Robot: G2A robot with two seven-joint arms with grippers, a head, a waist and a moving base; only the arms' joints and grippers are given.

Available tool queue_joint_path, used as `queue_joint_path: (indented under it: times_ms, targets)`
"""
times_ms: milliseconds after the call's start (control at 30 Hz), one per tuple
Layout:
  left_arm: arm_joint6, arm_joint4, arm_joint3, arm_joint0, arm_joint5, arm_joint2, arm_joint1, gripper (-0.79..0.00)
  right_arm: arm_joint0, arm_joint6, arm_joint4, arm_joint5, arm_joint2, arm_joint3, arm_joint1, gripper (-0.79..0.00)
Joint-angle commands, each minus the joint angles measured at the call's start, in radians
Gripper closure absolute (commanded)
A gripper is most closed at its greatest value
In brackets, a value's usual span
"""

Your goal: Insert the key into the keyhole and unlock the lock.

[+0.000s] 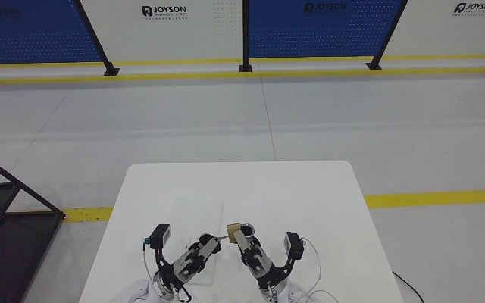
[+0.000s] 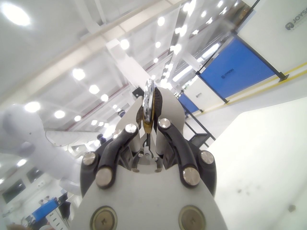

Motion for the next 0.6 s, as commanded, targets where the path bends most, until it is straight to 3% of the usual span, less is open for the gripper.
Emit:
queue_joint_path:
  times_ms: [0,567]
  targets:
    - [0.018,0.007,0.002,-0.006,0.000,0.009,0.004,0.000,0.000,0.007,0.002,0.002,0.001,0.000,-0.001,0.000]
    - [0.108,0.046,0.032,-0.050,0.000,0.070,0.027,0.000,-0.002,0.049,0.009,-0.001,0.009,0.002,-0.007,0.000]
